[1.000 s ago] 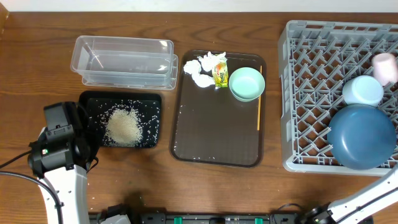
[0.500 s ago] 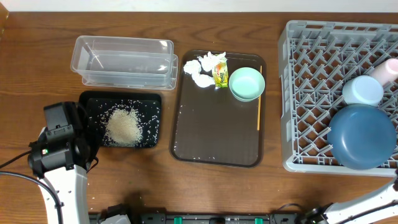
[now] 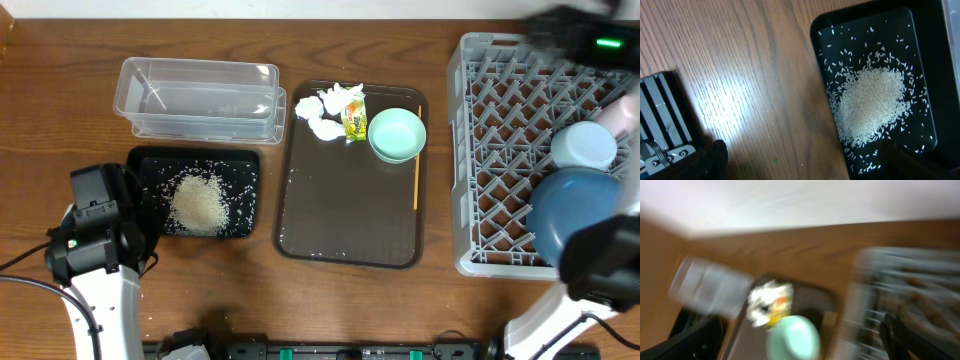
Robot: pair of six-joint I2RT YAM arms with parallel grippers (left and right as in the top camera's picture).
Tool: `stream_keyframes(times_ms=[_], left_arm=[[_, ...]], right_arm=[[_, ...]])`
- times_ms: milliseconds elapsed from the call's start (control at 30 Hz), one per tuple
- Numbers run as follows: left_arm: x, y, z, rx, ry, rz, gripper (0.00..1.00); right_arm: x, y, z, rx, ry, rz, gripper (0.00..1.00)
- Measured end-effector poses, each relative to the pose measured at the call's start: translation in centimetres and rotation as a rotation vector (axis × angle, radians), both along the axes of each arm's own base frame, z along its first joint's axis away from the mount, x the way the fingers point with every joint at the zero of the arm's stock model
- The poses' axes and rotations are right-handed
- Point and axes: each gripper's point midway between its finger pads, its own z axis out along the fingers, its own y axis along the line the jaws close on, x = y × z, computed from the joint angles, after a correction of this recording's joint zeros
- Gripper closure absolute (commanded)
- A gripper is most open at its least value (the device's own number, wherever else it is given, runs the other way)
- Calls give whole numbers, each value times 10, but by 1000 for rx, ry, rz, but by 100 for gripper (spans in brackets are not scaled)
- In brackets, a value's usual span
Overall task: Sort waste into correct bins and load items into the dishwasher rack
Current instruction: 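Reach the right gripper to the light-green cup on the dark tray and grasp it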
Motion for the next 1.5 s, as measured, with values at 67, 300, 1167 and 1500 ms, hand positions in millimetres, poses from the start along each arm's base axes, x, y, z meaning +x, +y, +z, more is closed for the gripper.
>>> stream_keyframes(times_ms=[67, 300, 1167, 1500], left_arm=[[0, 0, 0, 0, 0, 0, 3], [0, 0, 0, 0, 0, 0, 3], [0, 0, 0, 0, 0, 0, 3], [0, 0, 0, 0, 0, 0, 3]], right_arm=[[-5, 71, 0, -43, -40, 166, 9], [-15, 185, -45, -364, -39, 258, 32], [-90, 196, -232, -833, 500, 147, 51], [-97, 184, -259, -880, 518, 131, 79]])
